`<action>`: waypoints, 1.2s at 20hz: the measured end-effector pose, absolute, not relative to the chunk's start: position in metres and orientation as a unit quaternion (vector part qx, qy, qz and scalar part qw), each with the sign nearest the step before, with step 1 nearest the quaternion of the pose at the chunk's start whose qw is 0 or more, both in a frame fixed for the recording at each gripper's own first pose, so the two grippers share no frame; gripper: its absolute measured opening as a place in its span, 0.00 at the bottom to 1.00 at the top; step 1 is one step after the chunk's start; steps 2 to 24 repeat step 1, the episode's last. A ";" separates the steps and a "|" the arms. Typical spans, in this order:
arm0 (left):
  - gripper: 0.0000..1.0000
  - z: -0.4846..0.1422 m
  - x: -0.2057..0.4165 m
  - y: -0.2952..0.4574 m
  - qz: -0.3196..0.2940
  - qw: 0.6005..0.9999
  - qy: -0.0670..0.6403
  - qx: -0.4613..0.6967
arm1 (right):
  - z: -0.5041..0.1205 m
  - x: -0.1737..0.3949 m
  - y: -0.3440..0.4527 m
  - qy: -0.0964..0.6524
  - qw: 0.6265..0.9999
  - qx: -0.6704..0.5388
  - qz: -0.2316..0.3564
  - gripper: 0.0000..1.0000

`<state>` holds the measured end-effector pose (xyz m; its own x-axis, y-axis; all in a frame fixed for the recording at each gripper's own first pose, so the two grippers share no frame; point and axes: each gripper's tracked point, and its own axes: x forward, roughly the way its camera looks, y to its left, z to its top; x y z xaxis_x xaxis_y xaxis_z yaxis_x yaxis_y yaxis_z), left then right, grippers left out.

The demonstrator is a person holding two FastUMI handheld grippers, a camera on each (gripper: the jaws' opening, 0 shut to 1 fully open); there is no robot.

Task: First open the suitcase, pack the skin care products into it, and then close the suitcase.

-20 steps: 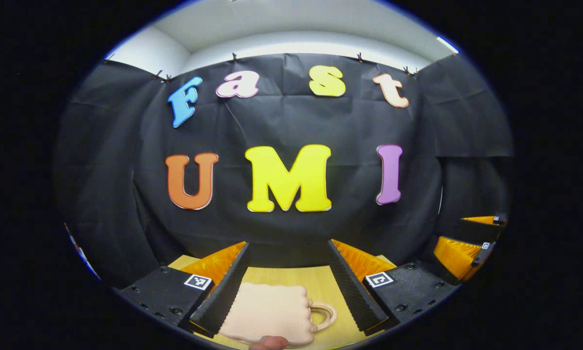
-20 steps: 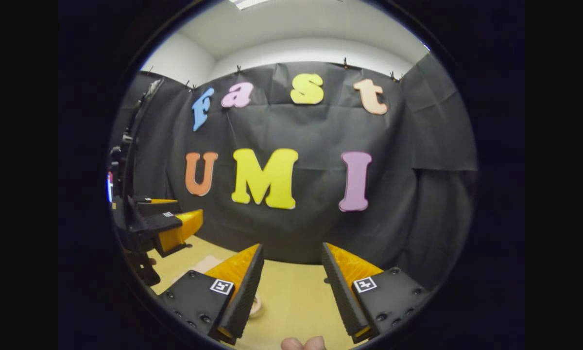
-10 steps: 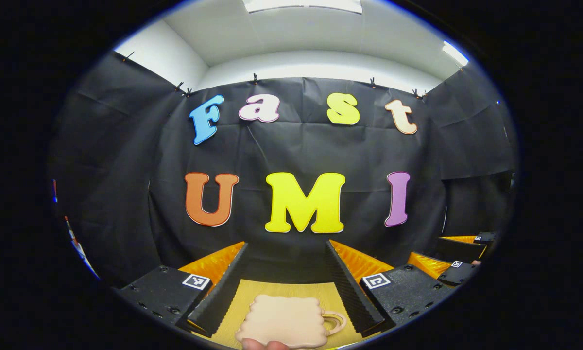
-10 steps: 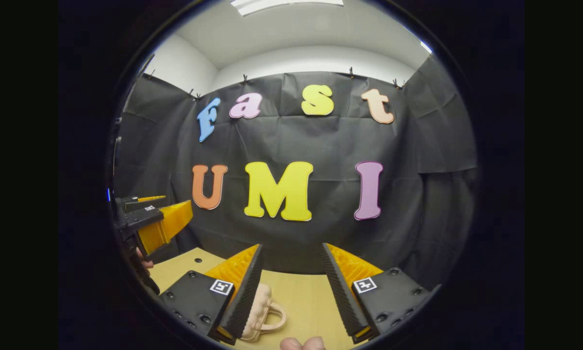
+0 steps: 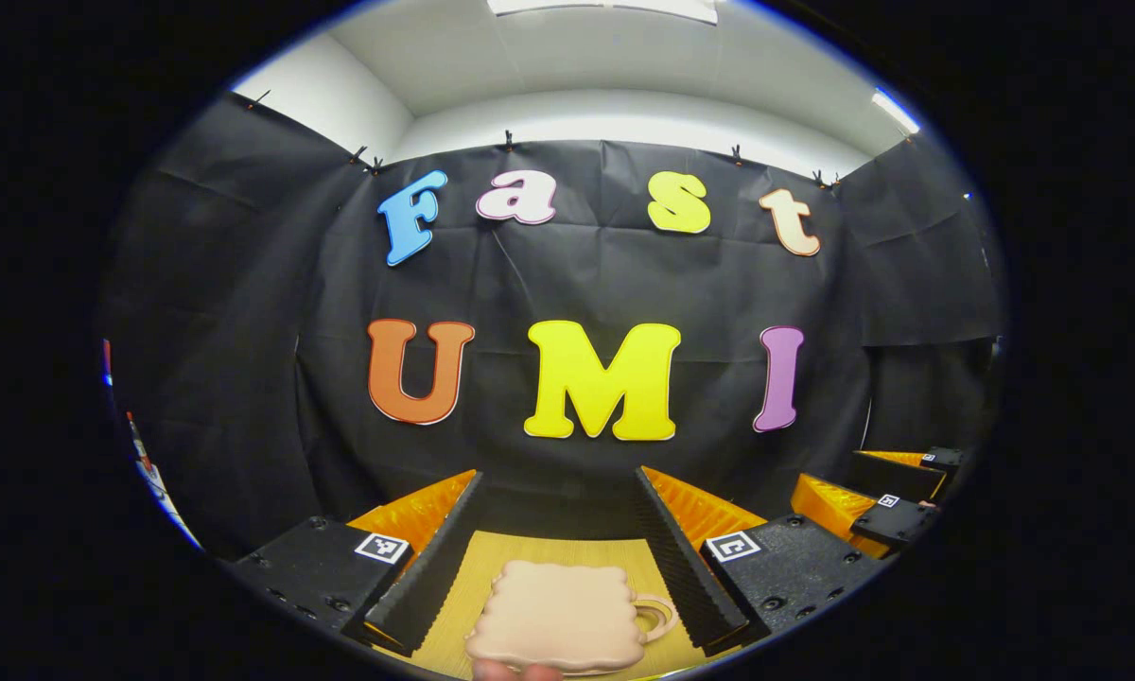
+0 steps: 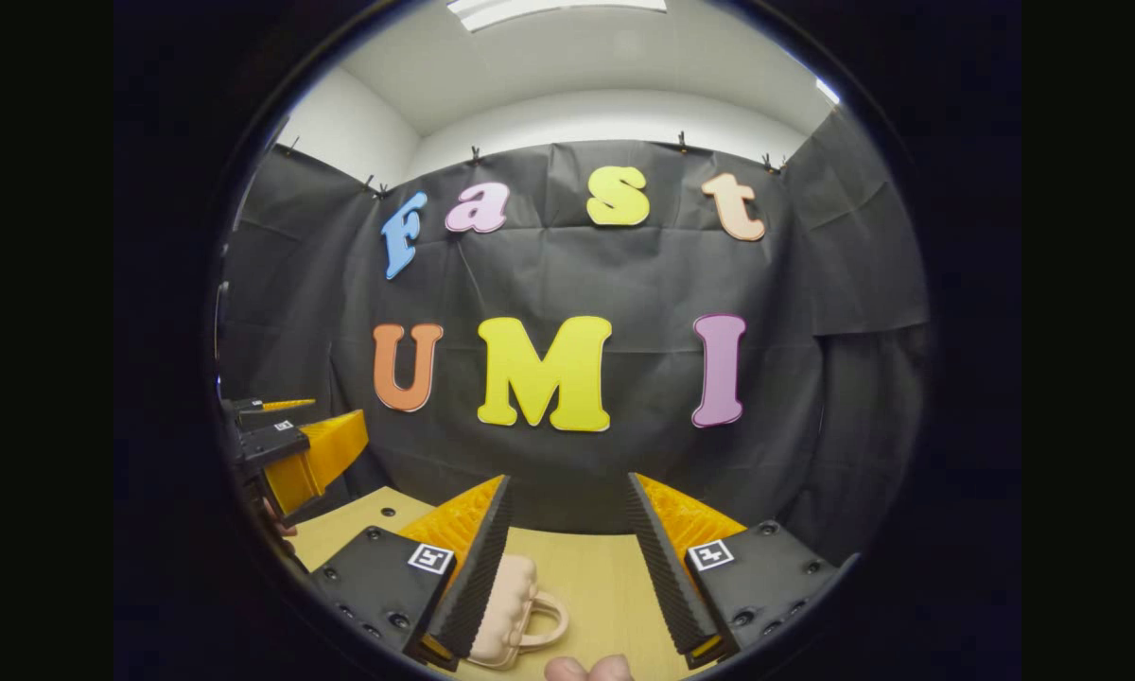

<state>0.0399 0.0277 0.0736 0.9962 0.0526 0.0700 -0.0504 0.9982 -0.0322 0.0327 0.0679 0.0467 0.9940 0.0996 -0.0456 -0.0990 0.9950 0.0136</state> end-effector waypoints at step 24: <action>0.98 0.072 0.041 0.028 0.027 0.999 -0.034 -0.017 | 0.046 0.034 0.068 0.024 0.998 0.005 0.049 0.72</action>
